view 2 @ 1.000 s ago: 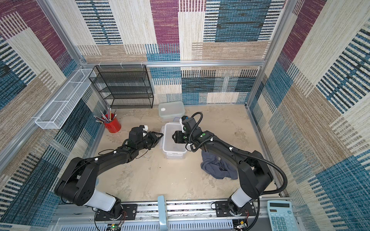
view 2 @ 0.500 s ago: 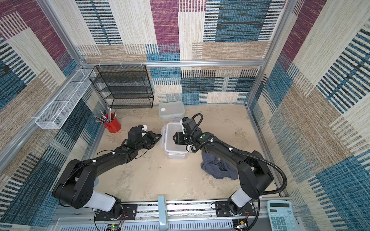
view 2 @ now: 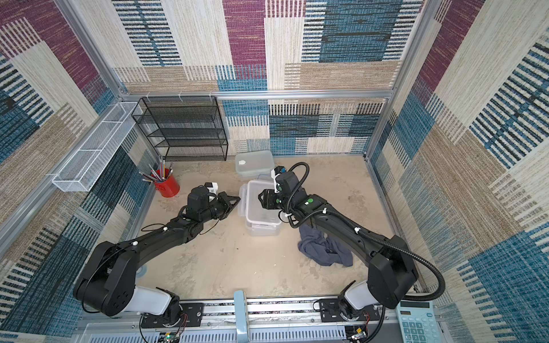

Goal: Wipe the insides of the lunch boxes
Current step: Open the lid of the lunch box.

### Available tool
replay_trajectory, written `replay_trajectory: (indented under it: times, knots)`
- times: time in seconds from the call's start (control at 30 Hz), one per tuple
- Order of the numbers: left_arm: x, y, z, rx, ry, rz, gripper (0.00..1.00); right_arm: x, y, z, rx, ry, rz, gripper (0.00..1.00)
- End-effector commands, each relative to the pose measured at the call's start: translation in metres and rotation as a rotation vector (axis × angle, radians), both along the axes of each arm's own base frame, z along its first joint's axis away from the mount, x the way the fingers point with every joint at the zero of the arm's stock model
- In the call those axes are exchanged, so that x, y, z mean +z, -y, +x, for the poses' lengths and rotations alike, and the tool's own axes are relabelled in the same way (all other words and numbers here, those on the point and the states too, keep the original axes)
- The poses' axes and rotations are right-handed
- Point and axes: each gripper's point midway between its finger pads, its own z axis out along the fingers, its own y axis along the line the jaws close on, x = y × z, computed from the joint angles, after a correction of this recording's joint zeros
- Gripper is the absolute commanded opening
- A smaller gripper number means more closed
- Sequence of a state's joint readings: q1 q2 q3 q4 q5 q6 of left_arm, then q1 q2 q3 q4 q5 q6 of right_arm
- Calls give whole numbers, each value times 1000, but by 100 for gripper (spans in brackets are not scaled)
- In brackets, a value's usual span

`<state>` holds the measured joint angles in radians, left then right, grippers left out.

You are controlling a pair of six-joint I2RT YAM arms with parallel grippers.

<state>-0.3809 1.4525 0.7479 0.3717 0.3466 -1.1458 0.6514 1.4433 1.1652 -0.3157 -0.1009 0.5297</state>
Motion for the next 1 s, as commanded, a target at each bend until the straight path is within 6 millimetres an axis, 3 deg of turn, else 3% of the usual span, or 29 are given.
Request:
replay_trajectory:
  times: [0.0,0.23,0.63,0.97]
  knots:
    - [28,10,2,-30,58,-80,0,18,13,2,-41,56,-20,54]
    - [68,30,1,-86,130,-163,0,40,34,-1,-92,113,-24,55]
    - [128,68,2,-181,234,-314,0,56,64,-10,-170,162,-31,55]
    - [151,99,3,-262,252,-432,0,61,80,-18,-212,179,-26,55]
